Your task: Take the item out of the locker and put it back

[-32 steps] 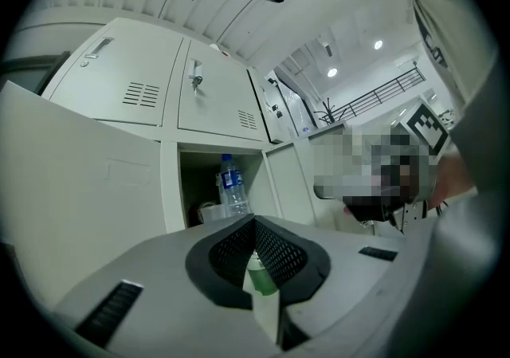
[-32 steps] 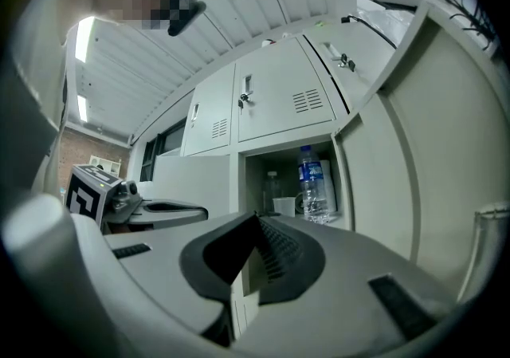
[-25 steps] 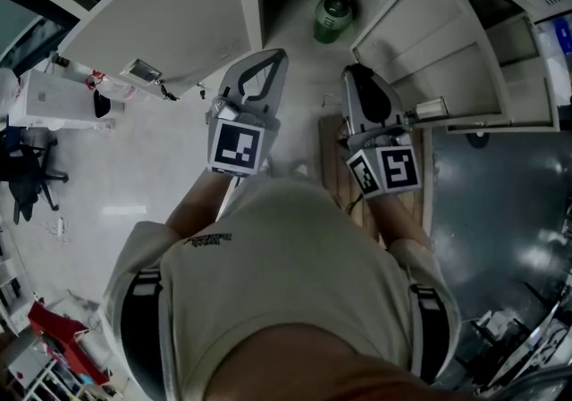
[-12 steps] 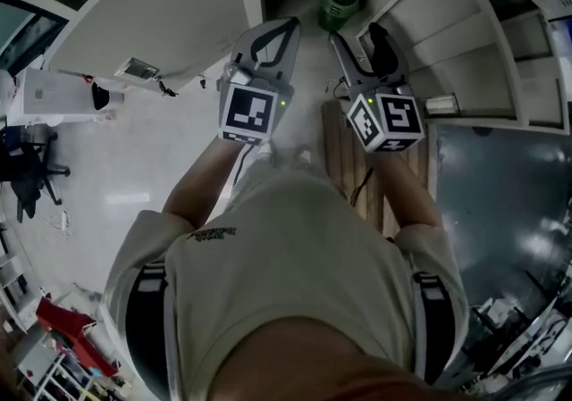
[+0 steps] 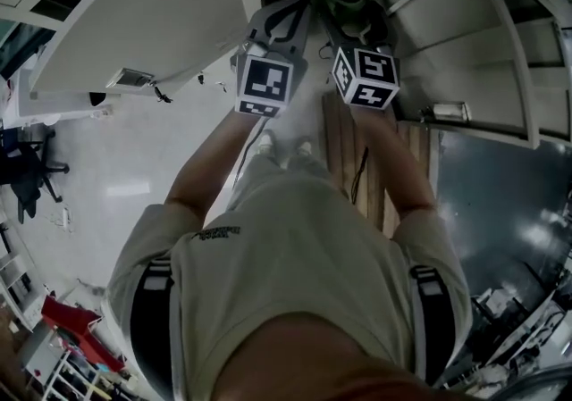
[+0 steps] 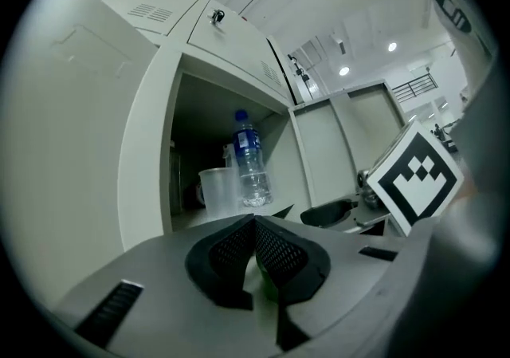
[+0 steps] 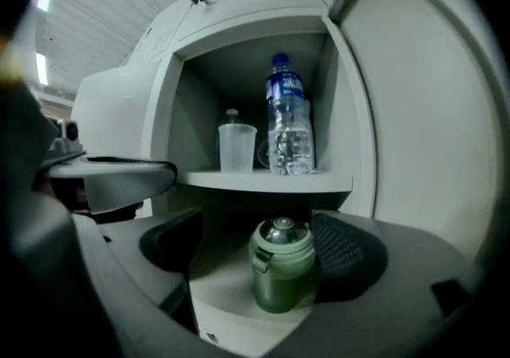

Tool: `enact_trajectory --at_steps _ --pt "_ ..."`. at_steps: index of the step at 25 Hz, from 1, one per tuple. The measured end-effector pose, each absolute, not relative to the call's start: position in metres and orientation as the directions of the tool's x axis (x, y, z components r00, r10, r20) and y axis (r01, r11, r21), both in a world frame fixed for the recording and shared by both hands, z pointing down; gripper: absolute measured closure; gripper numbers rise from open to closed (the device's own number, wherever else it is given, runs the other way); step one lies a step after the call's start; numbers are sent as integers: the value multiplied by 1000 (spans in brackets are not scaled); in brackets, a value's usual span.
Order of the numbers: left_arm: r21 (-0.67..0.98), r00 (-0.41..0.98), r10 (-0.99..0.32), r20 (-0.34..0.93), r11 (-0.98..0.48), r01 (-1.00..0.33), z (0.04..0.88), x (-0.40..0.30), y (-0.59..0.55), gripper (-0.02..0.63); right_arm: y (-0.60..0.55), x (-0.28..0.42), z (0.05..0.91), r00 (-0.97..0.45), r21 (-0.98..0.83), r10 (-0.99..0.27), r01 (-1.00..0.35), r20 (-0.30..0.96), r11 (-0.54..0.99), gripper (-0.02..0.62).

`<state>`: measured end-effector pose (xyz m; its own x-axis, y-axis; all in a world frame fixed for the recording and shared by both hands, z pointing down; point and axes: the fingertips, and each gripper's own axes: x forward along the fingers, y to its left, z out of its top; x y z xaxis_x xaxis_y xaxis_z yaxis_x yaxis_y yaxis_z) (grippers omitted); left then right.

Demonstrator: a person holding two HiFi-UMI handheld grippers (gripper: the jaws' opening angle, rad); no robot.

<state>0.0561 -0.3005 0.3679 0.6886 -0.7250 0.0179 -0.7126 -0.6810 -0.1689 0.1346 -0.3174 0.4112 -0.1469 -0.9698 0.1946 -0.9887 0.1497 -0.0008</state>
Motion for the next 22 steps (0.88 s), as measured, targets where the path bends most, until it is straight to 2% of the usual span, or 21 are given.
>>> enact_trajectory --at_steps 1,5,7,17,20,22 --pt "-164 688 -725 25 -682 -713 374 58 -304 594 -323 138 419 -127 5 -970 -991 208 131 149" --pt "-130 684 -726 64 -686 -716 401 65 -318 594 -339 150 454 -58 22 -959 -998 277 67 149" --pt "-111 681 -728 82 -686 -719 414 68 -324 594 -346 155 469 -44 15 -952 -999 303 51 127" --pt "-53 678 -714 174 -694 -718 475 79 -345 594 -364 152 533 -49 -28 -913 -999 405 41 127" --pt "-49 674 -714 189 -692 -720 482 80 -347 594 -368 149 536 -60 -52 -917 -998 394 43 127" --pt "-39 671 -716 193 -688 -724 483 81 -347 594 -369 152 535 -50 -53 -922 -998 385 32 157"
